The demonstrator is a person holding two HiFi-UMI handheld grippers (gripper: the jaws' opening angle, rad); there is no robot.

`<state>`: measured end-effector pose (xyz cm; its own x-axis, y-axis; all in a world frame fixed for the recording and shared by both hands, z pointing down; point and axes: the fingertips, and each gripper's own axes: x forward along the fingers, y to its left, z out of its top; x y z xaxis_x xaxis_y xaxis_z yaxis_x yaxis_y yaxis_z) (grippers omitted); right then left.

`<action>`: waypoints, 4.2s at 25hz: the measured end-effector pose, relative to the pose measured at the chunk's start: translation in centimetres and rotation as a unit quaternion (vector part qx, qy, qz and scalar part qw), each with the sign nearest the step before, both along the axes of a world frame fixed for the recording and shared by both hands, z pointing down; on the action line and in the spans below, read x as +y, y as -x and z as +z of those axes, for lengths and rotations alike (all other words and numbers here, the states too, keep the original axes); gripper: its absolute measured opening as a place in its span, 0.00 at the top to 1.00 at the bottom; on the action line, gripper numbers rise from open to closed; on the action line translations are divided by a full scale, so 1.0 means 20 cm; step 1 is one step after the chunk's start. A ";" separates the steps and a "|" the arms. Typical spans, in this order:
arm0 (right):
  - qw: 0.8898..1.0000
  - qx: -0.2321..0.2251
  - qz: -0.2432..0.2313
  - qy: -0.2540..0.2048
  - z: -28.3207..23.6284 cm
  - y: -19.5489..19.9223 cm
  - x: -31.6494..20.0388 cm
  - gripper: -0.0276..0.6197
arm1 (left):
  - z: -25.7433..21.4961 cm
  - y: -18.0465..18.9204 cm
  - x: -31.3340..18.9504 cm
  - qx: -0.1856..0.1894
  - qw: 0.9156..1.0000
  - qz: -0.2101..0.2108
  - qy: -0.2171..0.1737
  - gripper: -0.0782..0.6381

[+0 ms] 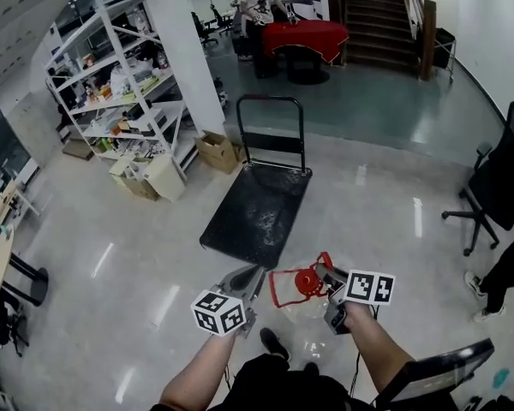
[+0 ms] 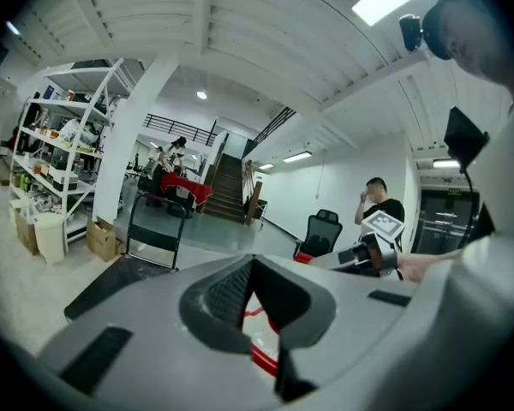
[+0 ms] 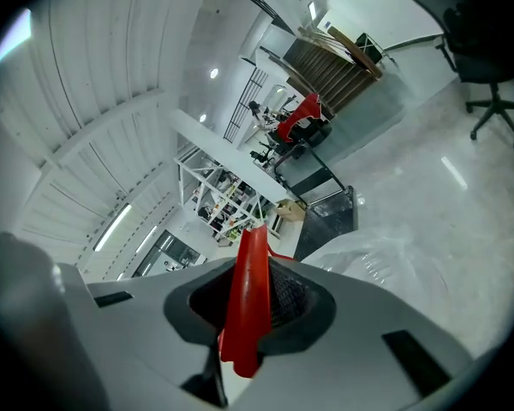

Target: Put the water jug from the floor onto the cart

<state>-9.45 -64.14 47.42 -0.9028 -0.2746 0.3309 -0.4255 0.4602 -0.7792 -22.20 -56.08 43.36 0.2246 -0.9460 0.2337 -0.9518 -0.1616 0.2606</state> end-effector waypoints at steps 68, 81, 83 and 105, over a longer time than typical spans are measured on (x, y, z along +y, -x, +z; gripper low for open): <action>0.977 0.054 -0.188 0.084 1.39 3.70 -1.83 0.86 | 1.03 3.29 -1.61 0.083 0.973 -0.148 0.154 0.90; 0.981 0.099 -0.129 0.104 1.57 3.34 -2.07 0.86 | 1.01 3.14 -1.69 0.095 0.973 -0.143 0.155 0.90; 0.980 0.117 -0.137 0.079 1.58 3.31 -2.09 0.86 | 0.98 3.10 -1.72 0.086 0.975 -0.141 0.151 0.90; 0.947 0.054 -0.146 -0.281 -0.20 2.68 -2.22 0.95 | -0.03 2.51 -2.08 -0.001 0.993 -0.120 -0.007 0.90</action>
<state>-63.07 -108.60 43.45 -0.9366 -0.1783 0.3016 -0.2792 0.9000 -0.3348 -72.33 -97.72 42.76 -0.0076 -0.9753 0.2206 -0.9636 0.0661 0.2589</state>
